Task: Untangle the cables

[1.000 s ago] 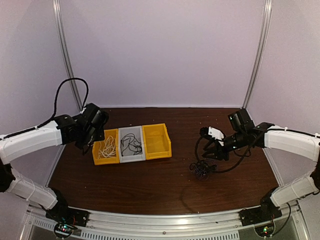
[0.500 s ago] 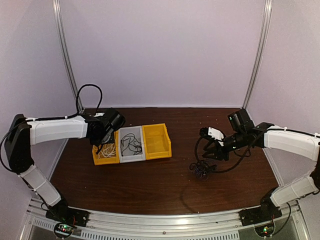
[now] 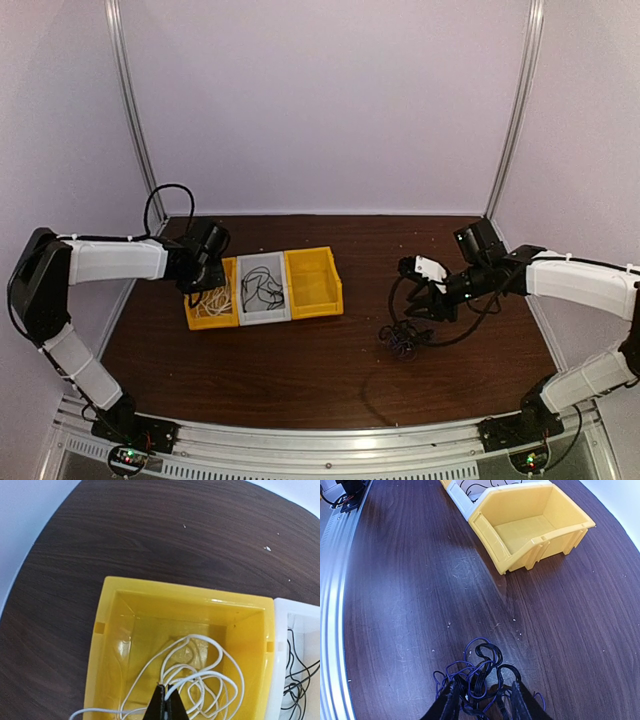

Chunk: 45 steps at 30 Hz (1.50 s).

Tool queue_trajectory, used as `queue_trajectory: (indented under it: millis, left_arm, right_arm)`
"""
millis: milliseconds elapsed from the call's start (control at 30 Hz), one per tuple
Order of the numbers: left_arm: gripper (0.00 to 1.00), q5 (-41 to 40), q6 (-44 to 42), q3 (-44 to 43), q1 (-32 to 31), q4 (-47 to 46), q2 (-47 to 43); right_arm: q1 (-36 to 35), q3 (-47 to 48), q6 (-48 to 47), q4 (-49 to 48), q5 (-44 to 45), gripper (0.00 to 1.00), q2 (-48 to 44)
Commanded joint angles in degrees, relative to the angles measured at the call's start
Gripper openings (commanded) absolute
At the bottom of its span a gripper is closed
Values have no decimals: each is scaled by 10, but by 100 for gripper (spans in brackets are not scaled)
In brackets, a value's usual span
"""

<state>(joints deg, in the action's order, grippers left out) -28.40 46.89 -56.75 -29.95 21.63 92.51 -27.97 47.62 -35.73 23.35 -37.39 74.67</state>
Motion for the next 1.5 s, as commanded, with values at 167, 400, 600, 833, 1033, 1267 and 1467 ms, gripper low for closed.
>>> queue_trajectory:
  millis: [167, 400, 600, 833, 1033, 1267, 1467]
  left_arm:
    - [0, 168, -87, 34, 14, -143, -8]
    - [0, 206, -88, 41, 14, -176, -18]
    - [0, 141, -82, 22, 14, -103, -3]
    - [0, 77, -33, 21, 14, -25, 4]
    - [0, 83, -36, 12, 14, -24, 12]
    - [6, 102, -54, -2, 14, -23, 2]
    - [44, 101, -59, -5, 14, -7, -23]
  right_arm:
    - [0, -5, -4, 2, 6, 37, 7]
    - [-1, -5, -3, 2, 7, 37, 8]
    - [-1, -5, -3, 2, 7, 37, 8]
    - [-1, -5, -3, 3, 7, 37, 9]
    - [-1, -4, -3, 4, 8, 37, 11]
    - [0, -4, -3, 4, 10, 37, 9]
    - [-1, -4, -4, 4, 10, 37, 9]
